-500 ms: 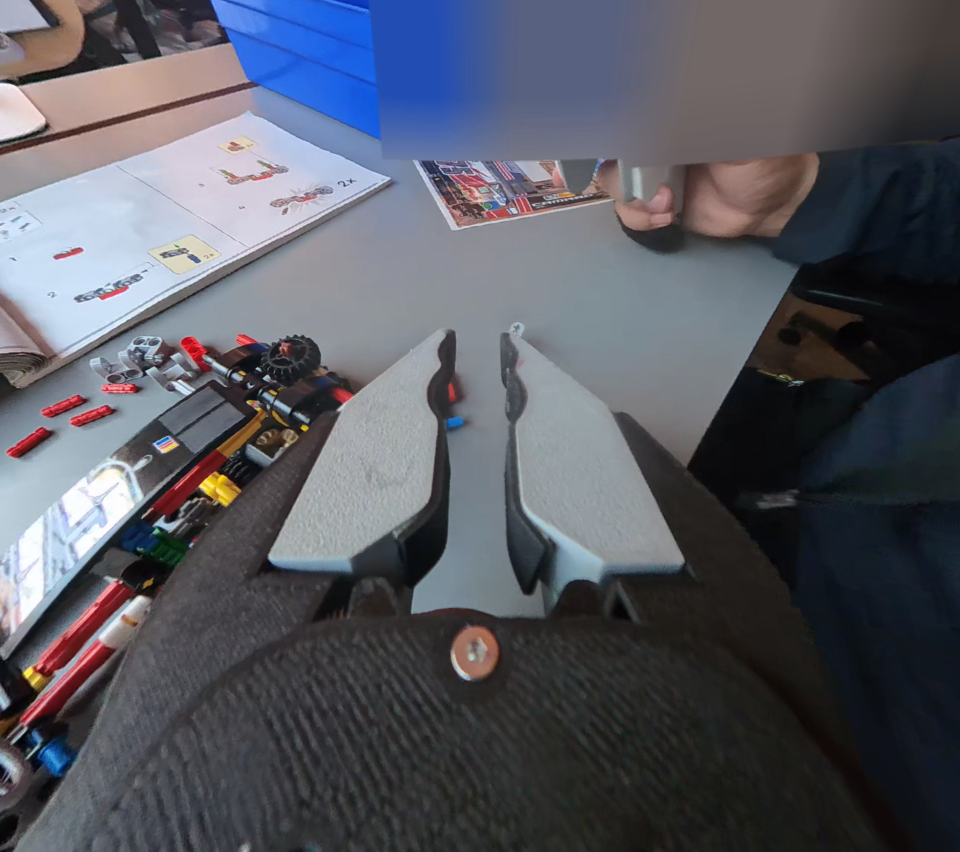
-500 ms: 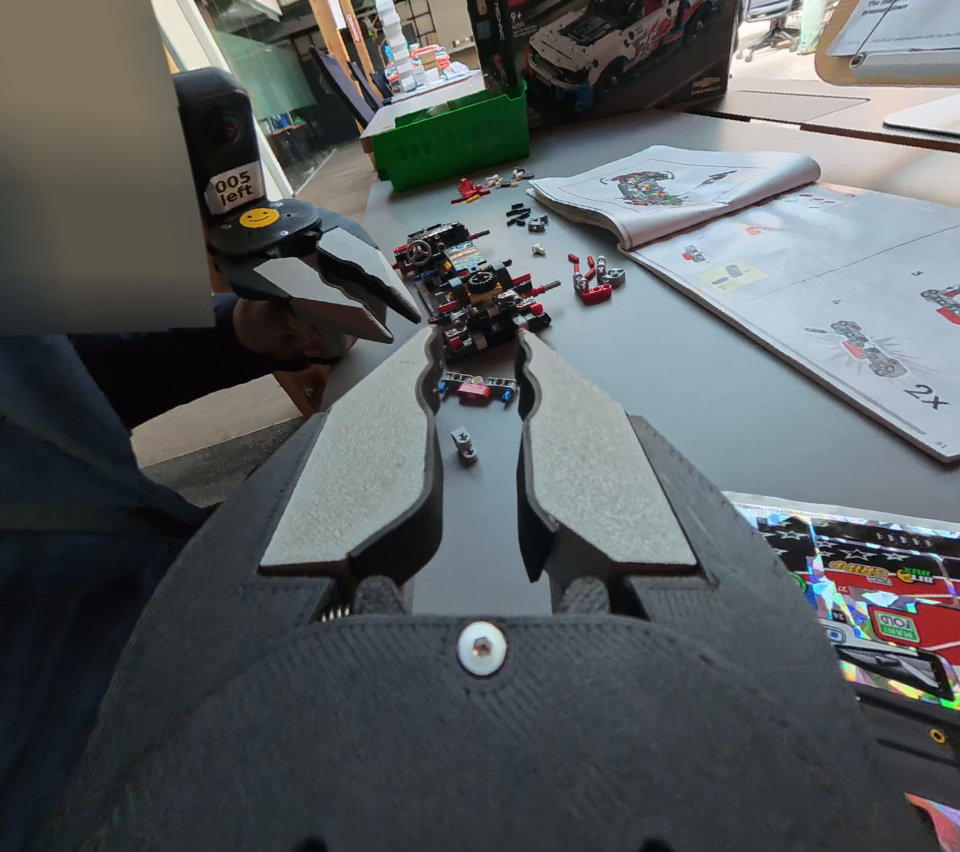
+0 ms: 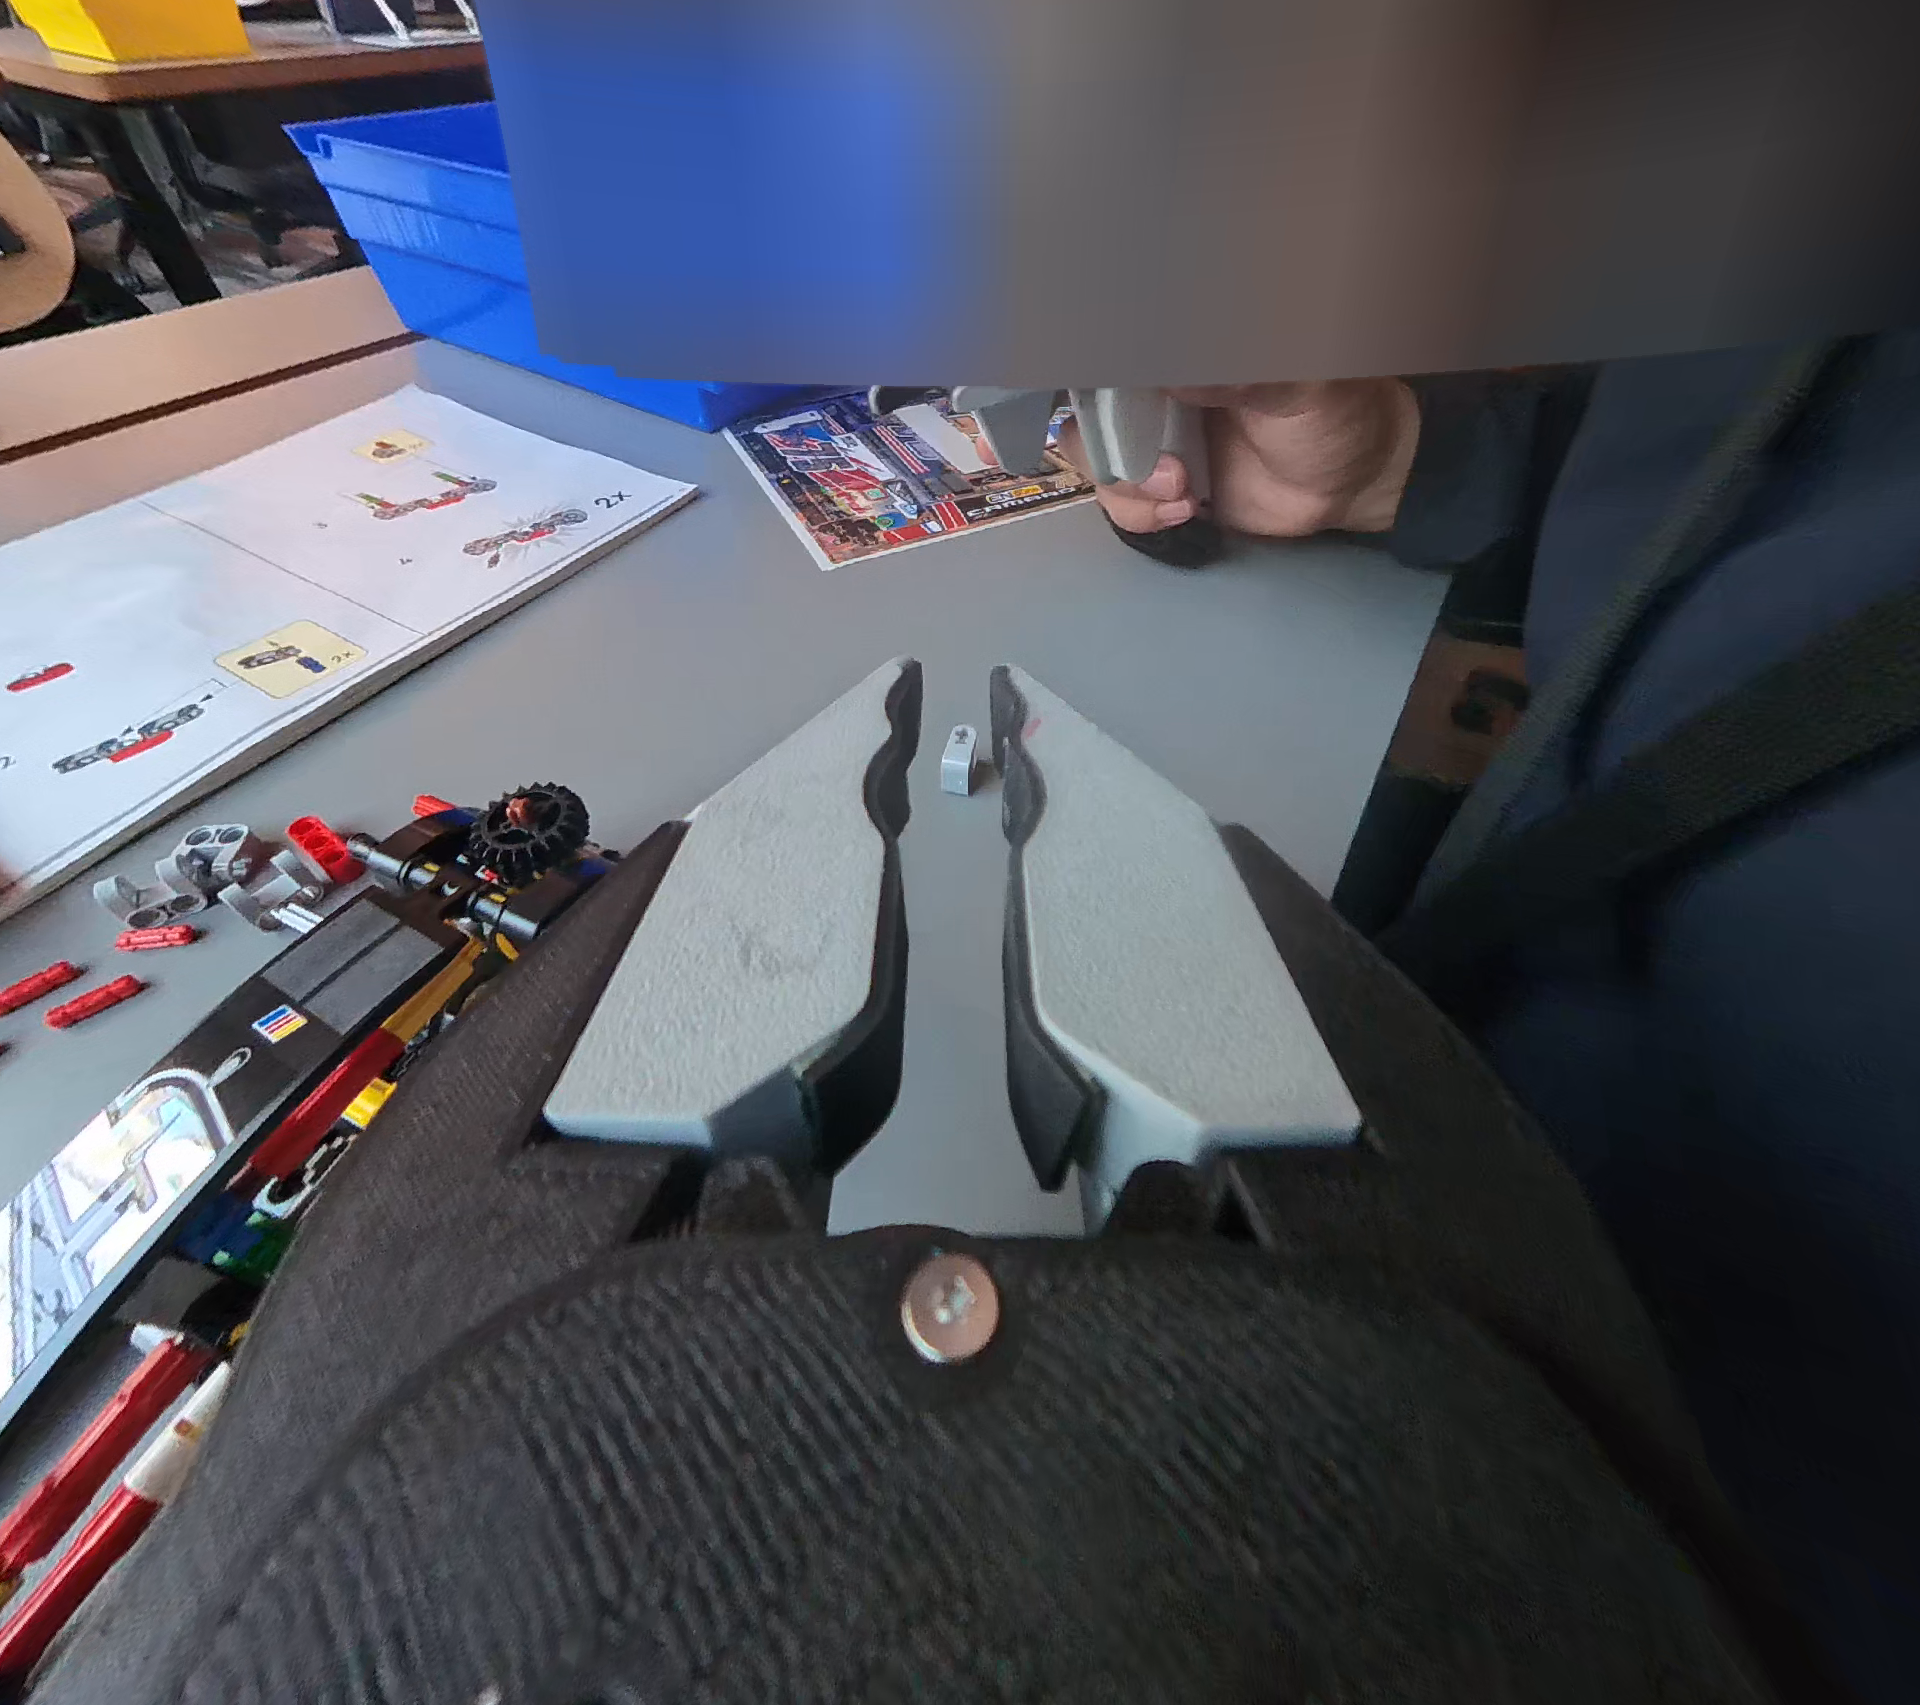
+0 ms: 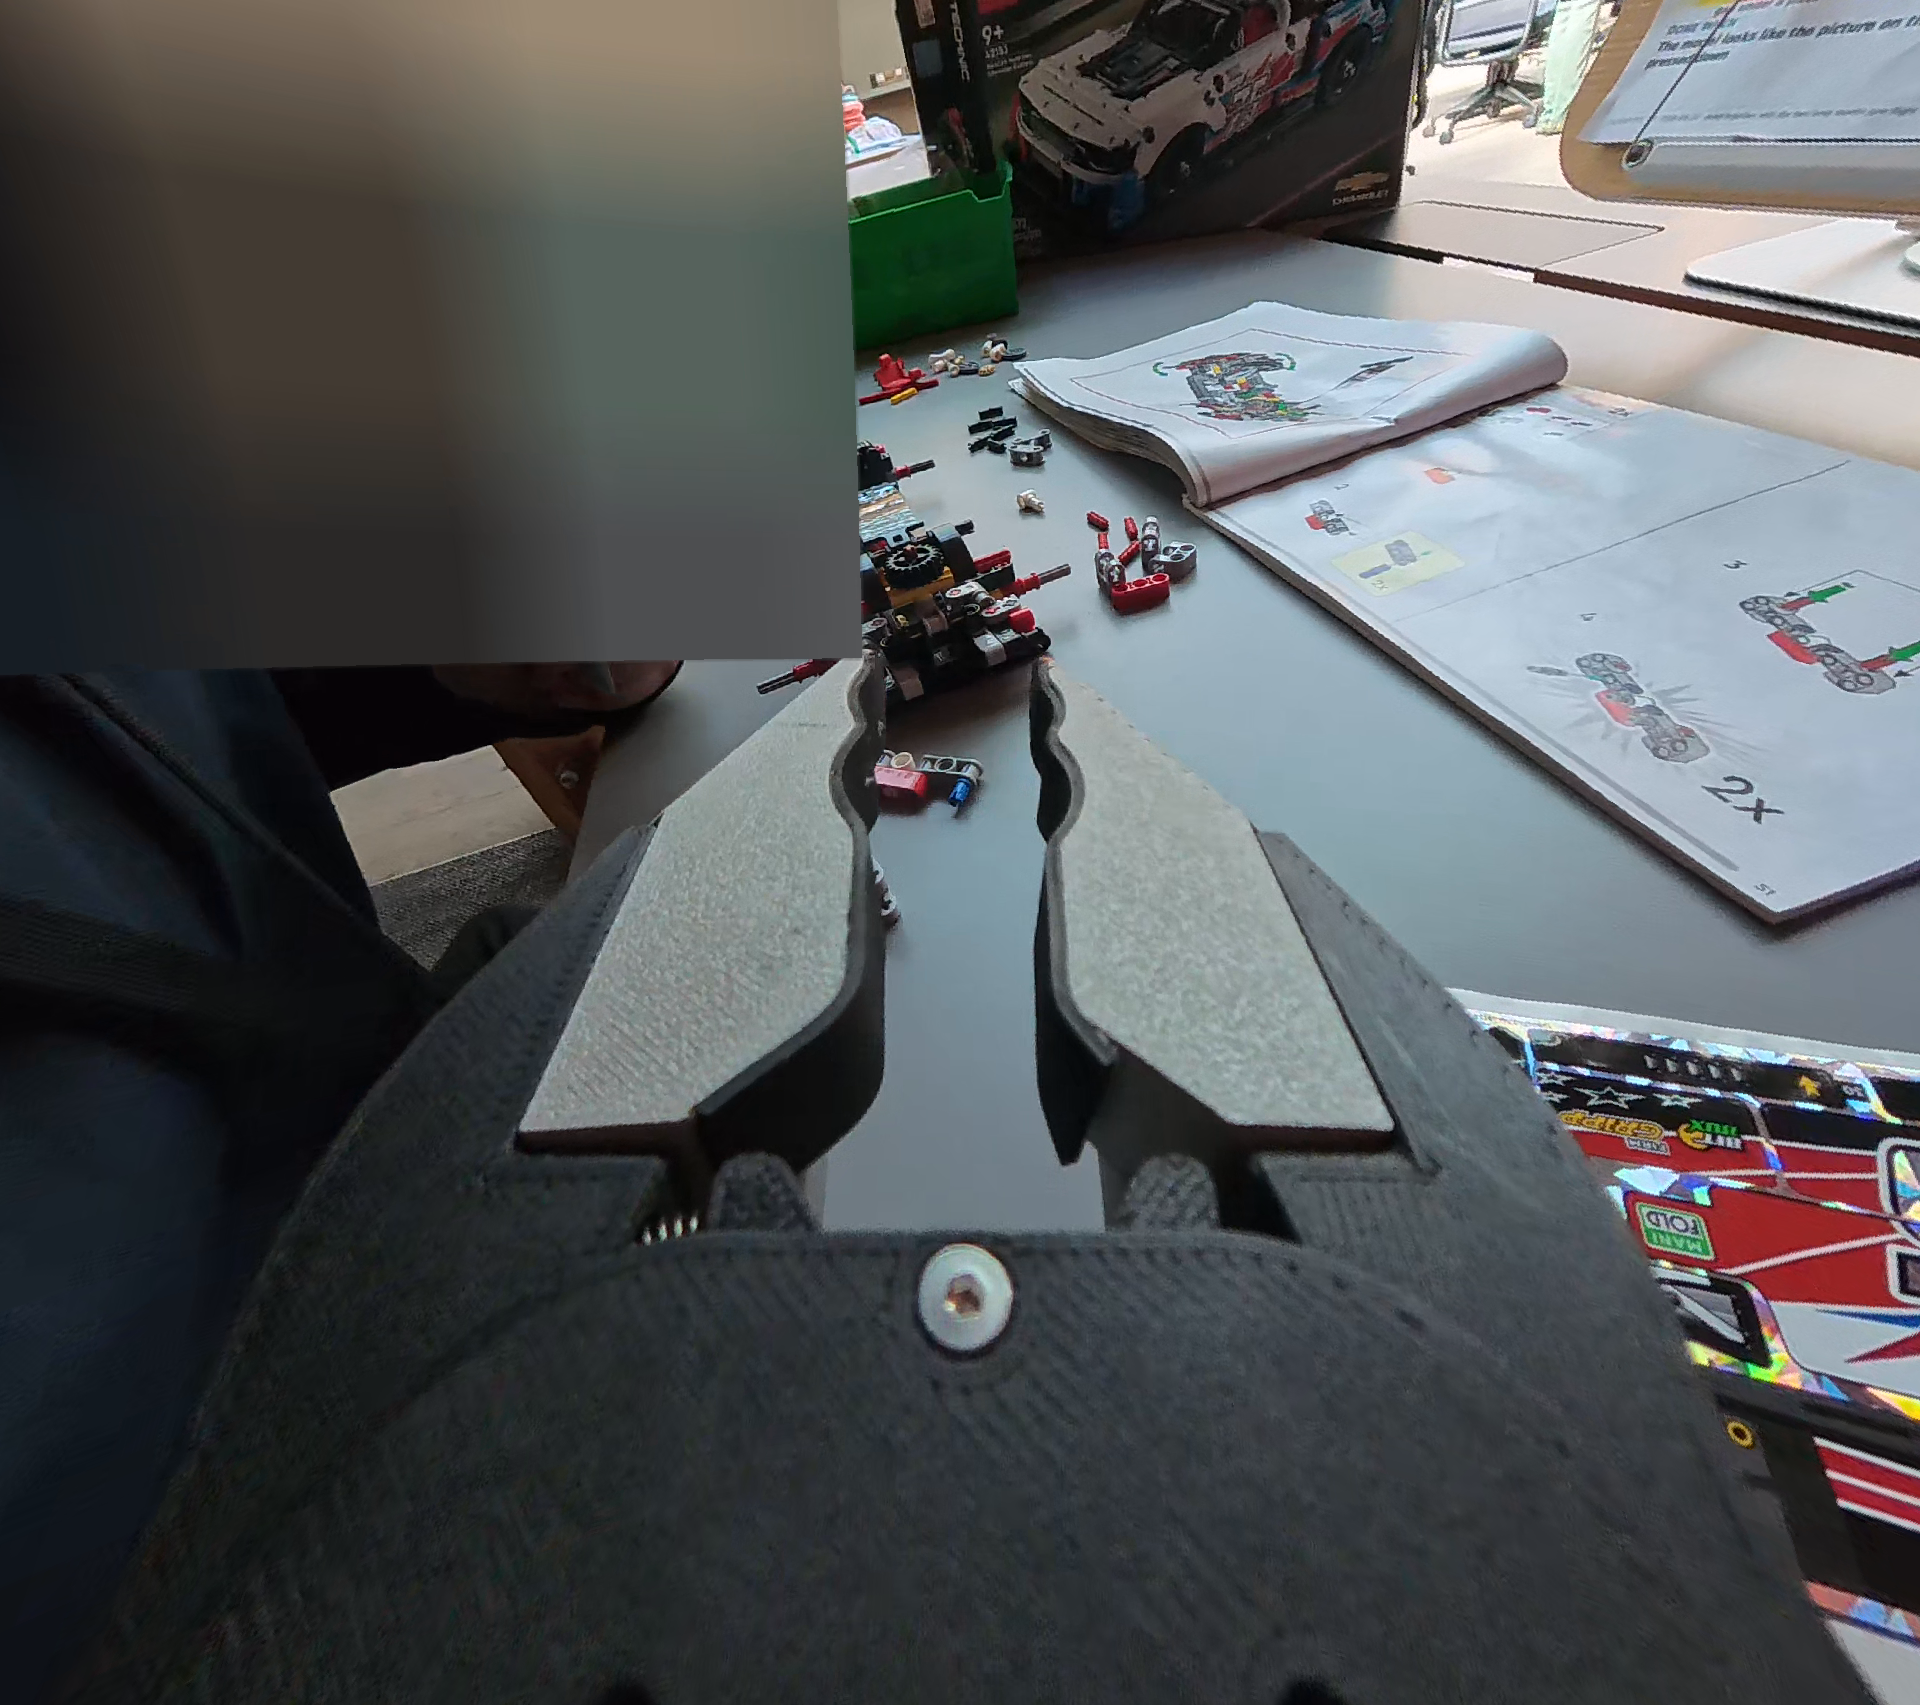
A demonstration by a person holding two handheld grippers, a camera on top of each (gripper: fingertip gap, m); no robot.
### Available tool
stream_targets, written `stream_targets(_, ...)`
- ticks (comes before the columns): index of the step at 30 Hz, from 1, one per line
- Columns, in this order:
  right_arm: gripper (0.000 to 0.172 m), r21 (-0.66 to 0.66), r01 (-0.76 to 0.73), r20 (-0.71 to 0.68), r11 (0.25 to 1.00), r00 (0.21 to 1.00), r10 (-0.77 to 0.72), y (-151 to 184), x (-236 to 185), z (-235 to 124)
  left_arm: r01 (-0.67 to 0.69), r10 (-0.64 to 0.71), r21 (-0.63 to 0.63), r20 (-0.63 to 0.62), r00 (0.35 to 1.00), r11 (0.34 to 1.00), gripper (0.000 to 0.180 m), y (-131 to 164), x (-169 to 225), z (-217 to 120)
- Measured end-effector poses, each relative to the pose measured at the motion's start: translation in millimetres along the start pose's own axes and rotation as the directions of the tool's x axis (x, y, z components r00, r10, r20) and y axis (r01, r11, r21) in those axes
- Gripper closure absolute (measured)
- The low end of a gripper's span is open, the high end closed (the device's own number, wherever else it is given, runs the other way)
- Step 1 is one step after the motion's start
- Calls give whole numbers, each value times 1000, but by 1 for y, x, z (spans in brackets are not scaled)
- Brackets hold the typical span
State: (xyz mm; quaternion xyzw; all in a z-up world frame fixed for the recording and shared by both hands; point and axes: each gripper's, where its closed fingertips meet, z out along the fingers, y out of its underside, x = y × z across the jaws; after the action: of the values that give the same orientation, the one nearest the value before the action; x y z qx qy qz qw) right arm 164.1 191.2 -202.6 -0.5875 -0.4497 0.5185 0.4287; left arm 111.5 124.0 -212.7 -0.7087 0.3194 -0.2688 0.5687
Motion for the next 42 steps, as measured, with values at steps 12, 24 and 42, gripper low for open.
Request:
stream_targets(12, 147, -71, 101, -10, 992, 995, -101, 10, -10, 3, -18, 21, -42, 78, 997, 999, 170, 5, -7, 3)
stream_targets(24, 146, -114, 171, -31, 979, 984, -175, 16, -11, 7, -11, 25, -103, 143, 989, 995, 168, 14, -14, 7)
stream_targets(42, 147, -243, 169, 1, 955, 985, -173, 32, -4, 22, -3, 43, -194, 201, 979, 981, 166, 26, -22, 12)
